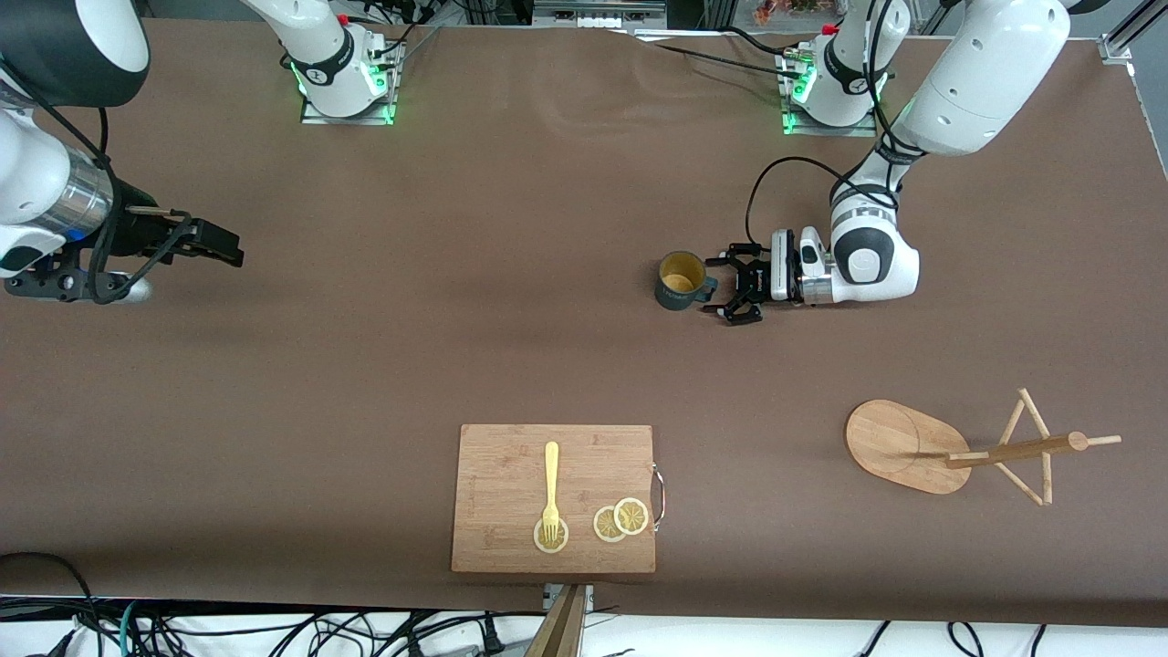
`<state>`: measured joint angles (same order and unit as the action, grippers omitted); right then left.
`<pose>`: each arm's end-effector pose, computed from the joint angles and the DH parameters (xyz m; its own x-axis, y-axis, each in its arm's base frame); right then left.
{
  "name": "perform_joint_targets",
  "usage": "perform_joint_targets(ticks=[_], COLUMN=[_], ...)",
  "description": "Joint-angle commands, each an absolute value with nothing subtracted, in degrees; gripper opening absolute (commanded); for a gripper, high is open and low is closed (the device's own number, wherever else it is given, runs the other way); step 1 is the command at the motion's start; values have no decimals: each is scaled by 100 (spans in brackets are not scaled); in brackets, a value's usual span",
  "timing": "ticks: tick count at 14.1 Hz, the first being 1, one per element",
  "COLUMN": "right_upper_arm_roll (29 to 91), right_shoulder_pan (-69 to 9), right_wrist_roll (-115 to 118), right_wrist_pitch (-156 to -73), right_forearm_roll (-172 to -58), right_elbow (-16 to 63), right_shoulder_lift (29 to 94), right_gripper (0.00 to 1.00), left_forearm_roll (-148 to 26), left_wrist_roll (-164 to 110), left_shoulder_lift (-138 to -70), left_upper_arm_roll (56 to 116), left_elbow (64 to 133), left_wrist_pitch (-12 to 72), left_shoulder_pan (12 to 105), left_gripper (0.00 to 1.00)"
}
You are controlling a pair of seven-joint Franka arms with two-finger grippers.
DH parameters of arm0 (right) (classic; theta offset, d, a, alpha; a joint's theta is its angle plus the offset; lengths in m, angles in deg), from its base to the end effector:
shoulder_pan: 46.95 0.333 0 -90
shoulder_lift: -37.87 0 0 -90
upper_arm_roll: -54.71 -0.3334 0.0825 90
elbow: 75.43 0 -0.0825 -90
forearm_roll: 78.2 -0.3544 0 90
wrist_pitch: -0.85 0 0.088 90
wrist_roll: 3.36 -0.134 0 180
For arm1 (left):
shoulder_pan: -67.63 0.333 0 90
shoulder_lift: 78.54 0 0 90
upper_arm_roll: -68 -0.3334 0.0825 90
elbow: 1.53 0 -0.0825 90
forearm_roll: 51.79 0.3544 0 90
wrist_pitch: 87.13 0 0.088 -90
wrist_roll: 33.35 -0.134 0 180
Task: Pass cup and hang on rack
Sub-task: 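Withdraw the right gripper while the left gripper grasps the mug handle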
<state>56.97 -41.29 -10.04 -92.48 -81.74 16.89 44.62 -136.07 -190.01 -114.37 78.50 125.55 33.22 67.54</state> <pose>0.5567 0.0421 0.5381 0.9925 -0.0611 -0.1059 -0.0661 -0.9968 -0.0443 0.4626 -0.1661 0.1138 0.0308 -0.4158 0.9089 -0.9973 0.0480 0.0557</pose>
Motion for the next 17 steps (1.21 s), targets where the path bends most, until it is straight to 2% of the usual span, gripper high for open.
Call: perform_joint_targets(ticks=[1,2,4,5,7,8,11,14,17], right_upper_arm_roll=[5831,5840,6024,6129,6113,6096,6087,6113,6122], right_shoulder_pan=[-4246,-4246,-4246,-4246,-4238,-4229,-4220,-4238,-4229], right_wrist_roll=[-960,-943,-925,-934,-934,-934,-401,427,306], right_wrist_pitch=[-9126,-9039,-8767,-8739,-8765,-8756,-8730,-8739,-8827], right_forearm_roll=[-8137,-8084,-8048,-8153,-8145,-8110,-8154,-8154,-8162], right_elbow=[1730,1712,1607,1572,1536,1536,1536,1536,1545], right_shoulder_lift=[4236,4217,4226,4252,4235,4226,4235,4323,4323], right_gripper=[100,100,100,100,100,100,100,100,100], left_forearm_roll=[-13854,-13854,-13854,-13854,-13854,-13854,-13836,-13504,-12618], left_wrist_roll=[-19586,-19595,-19621,-19595,-19586,-19534,-18431,-16359,-14022], left_shoulder_lift=[-11484,-11492,-11492,-11484,-11492,-11484,-11283,-10695,-10080], left_upper_arm_roll=[7855,7855,7855,7855,7855,7855,7838,7838,7838], left_elbow=[12591,12609,12600,12600,12600,12600,12644,12740,12732], left_wrist_pitch=[3337,3328,3320,3320,3320,3320,3302,3136,2504], left_shoulder_pan=[6728,6728,6728,6736,6754,6771,6824,7113,7710], left_gripper=[100,99,64,29,3,0,0,0,0])
